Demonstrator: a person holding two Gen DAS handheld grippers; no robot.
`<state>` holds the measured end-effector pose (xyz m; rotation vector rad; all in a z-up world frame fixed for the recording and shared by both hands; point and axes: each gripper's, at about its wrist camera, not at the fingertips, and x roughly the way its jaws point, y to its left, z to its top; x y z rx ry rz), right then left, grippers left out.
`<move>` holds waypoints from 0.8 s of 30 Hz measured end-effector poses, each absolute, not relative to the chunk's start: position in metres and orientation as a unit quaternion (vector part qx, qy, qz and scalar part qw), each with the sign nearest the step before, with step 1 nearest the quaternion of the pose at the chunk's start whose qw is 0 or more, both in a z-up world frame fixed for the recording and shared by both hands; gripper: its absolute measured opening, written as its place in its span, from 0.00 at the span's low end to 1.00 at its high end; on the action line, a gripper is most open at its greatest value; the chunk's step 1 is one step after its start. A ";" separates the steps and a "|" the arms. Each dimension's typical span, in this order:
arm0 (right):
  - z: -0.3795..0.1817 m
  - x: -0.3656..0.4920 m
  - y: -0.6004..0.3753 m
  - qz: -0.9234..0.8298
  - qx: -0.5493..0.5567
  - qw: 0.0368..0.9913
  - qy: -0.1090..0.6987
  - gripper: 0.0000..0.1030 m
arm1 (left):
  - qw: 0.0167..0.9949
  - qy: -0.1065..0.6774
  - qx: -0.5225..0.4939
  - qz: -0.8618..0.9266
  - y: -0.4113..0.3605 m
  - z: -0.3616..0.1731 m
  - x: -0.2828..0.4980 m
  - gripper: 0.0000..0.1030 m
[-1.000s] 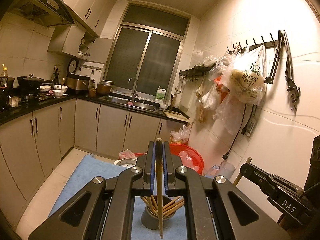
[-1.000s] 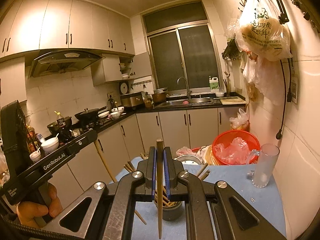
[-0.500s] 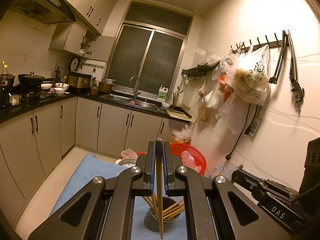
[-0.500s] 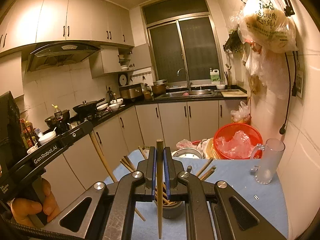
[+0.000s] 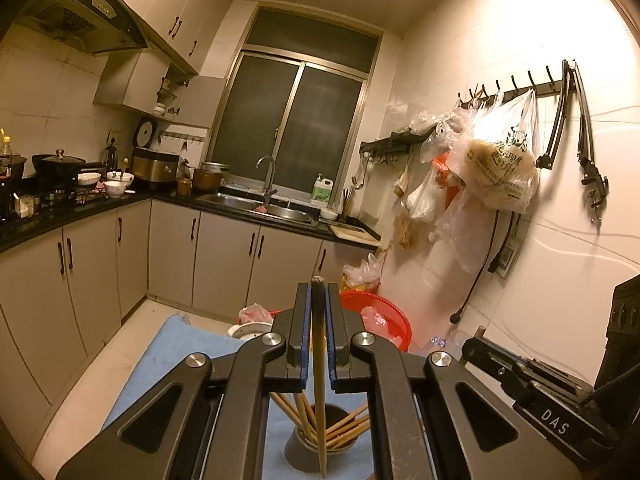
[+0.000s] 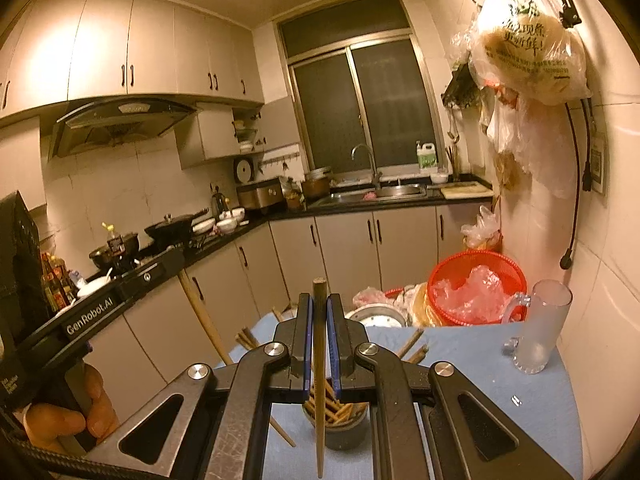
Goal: Organize utensils
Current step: 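Lower the chopsticks into the grey cup with both grippers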
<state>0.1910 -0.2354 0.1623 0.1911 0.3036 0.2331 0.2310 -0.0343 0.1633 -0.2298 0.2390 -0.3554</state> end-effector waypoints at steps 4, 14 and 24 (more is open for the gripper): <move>0.169 0.191 -0.236 0.113 0.098 0.980 0.129 0.07 | 0.971 0.106 -0.121 -0.179 -0.035 0.166 0.233 0.06; 0.184 0.186 -0.230 0.093 0.087 0.990 0.057 0.07 | 0.975 0.071 -0.123 -0.168 -0.040 0.166 0.242 0.06; 0.166 0.213 -0.222 0.087 0.079 0.991 0.062 0.07 | 0.976 0.088 -0.118 -0.163 -0.046 0.142 0.269 0.06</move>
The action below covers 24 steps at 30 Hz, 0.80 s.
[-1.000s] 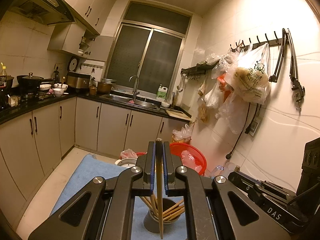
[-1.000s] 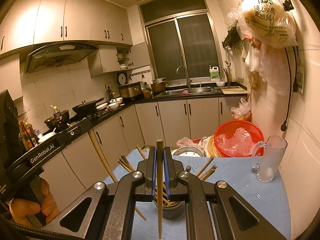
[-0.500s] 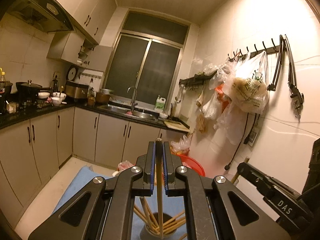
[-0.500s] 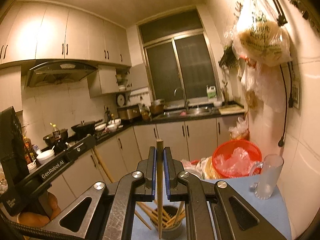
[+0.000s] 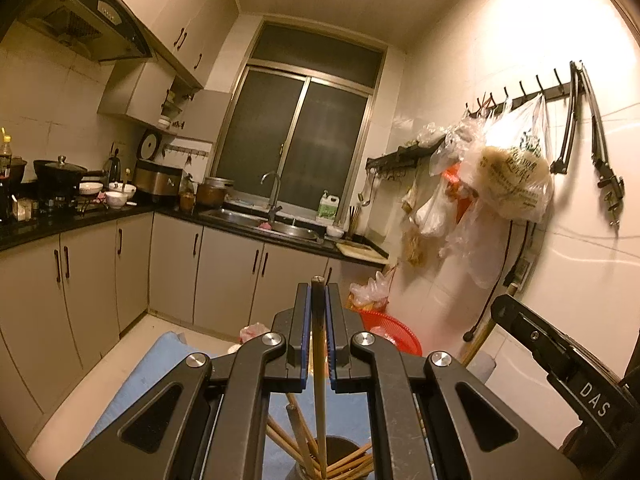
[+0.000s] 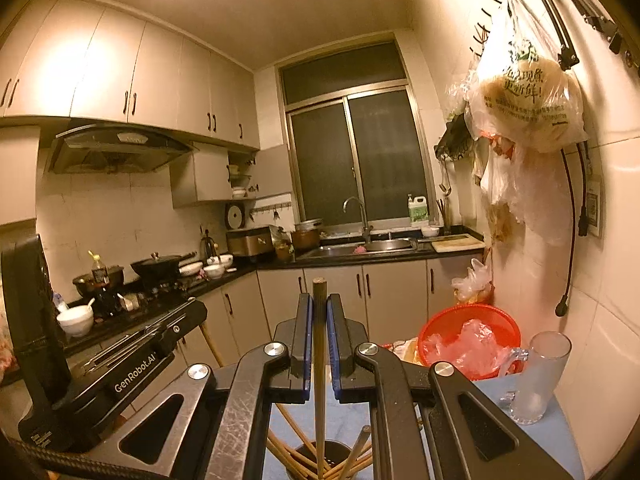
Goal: Organize utensils
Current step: 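Lower the chopsticks into the grey cup with both grippers, then push the chopsticks deeper into the grey cup with both grippers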
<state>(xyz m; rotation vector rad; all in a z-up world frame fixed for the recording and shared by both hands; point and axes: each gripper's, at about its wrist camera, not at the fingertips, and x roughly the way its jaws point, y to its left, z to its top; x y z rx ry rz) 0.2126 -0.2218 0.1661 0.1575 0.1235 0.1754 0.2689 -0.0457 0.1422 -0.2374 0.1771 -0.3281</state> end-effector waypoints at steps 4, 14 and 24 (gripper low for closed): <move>0.155 0.221 -0.220 0.090 0.076 0.990 0.076 0.07 | 0.975 0.103 -0.114 -0.163 -0.047 0.129 0.278 0.06; 0.138 0.211 -0.215 0.080 0.038 0.992 0.086 0.07 | 0.970 0.136 -0.097 -0.177 -0.044 0.122 0.274 0.06; 0.123 0.213 -0.229 0.078 0.068 0.986 0.130 0.07 | 0.966 0.170 -0.069 -0.181 -0.058 0.123 0.263 0.06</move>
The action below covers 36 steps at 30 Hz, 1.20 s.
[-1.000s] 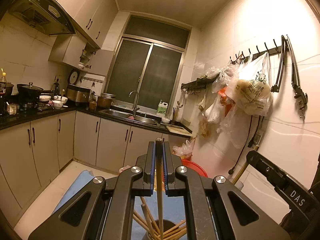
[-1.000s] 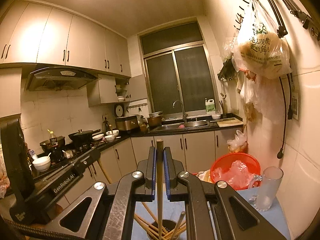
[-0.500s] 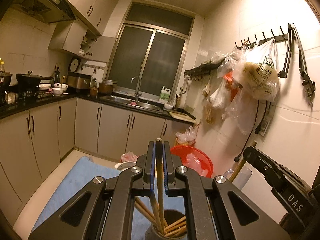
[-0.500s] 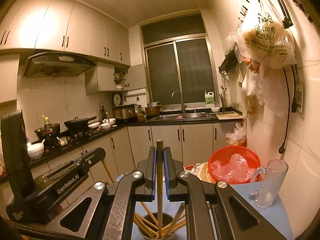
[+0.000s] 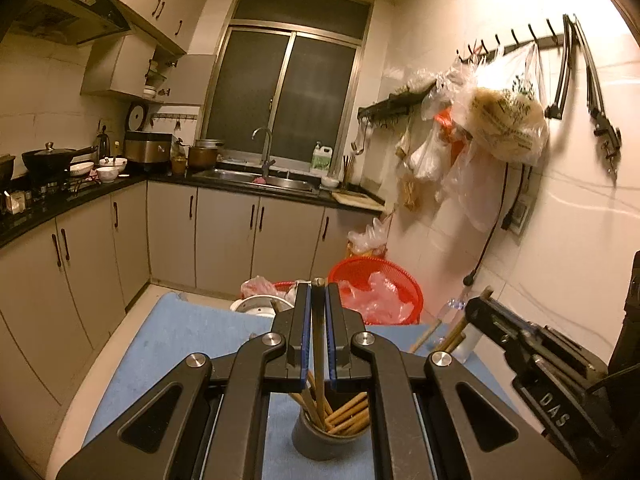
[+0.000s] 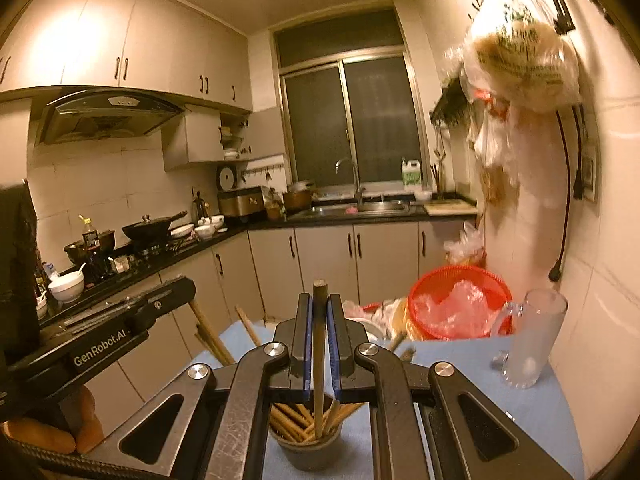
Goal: Organize utensils
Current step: 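Push the chopsticks deeper into the grey cup with both grippers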
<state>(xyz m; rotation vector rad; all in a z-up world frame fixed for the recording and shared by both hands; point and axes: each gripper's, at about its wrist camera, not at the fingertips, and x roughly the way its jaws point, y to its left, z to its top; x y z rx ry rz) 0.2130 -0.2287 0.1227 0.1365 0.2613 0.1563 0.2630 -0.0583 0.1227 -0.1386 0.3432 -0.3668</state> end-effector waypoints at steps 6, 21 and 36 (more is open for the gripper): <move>0.117 0.216 -0.232 0.076 0.072 0.984 0.145 0.07 | 0.966 0.177 -0.061 -0.180 -0.067 0.120 0.262 0.06; 0.102 0.224 -0.234 0.075 0.069 0.981 0.167 0.07 | 0.963 0.199 -0.062 -0.174 -0.069 0.108 0.272 0.06; 0.090 0.228 -0.231 0.073 0.064 0.979 0.179 0.07 | 0.959 0.219 -0.069 -0.168 -0.072 0.092 0.281 0.06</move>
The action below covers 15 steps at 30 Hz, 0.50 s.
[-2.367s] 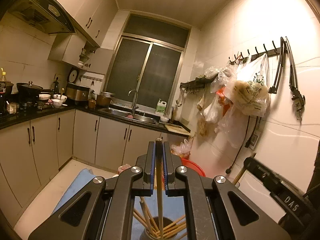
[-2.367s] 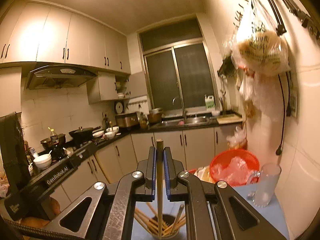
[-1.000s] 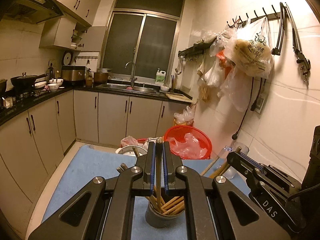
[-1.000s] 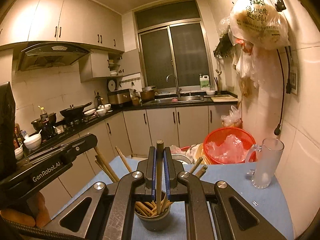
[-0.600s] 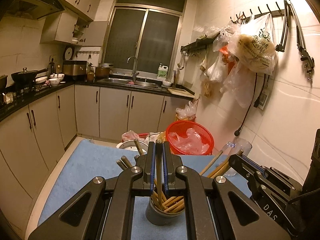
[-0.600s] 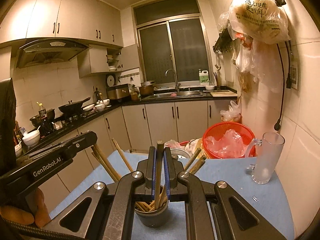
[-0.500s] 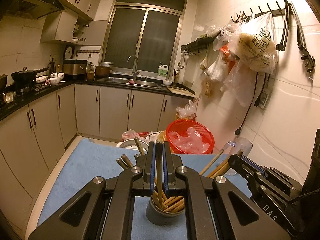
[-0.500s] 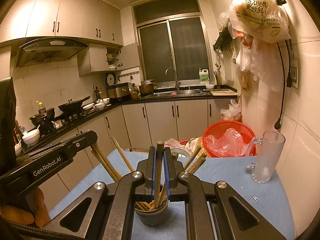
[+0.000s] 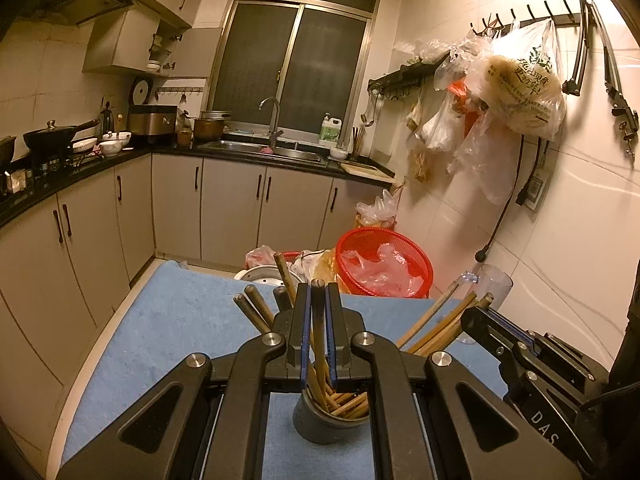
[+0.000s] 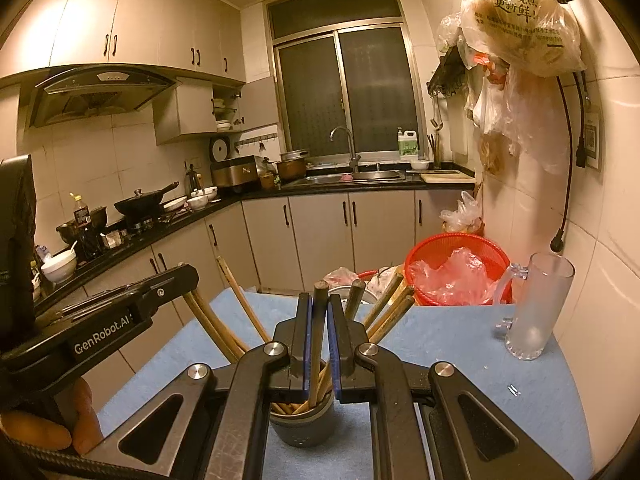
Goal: Organize utensils
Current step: 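Push the chopsticks deeper into the grey cup with both grippers, then open both grippers and lift them away from the grey cup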
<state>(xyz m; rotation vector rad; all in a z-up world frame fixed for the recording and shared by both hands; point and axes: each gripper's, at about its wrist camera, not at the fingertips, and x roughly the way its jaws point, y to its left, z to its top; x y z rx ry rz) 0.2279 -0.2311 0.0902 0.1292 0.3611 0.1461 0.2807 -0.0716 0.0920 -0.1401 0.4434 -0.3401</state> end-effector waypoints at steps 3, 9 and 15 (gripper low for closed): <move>0.091 0.228 -0.231 0.072 0.066 0.979 0.179 0.07 | 0.959 0.218 -0.068 -0.167 -0.072 0.092 0.281 0.06; 0.091 0.228 -0.231 0.071 0.064 0.979 0.180 0.08 | 0.959 0.218 -0.068 -0.170 -0.072 0.092 0.281 0.06; 0.091 0.228 -0.231 0.071 0.065 0.979 0.179 0.08 | 0.958 0.219 -0.067 -0.171 -0.073 0.092 0.278 0.06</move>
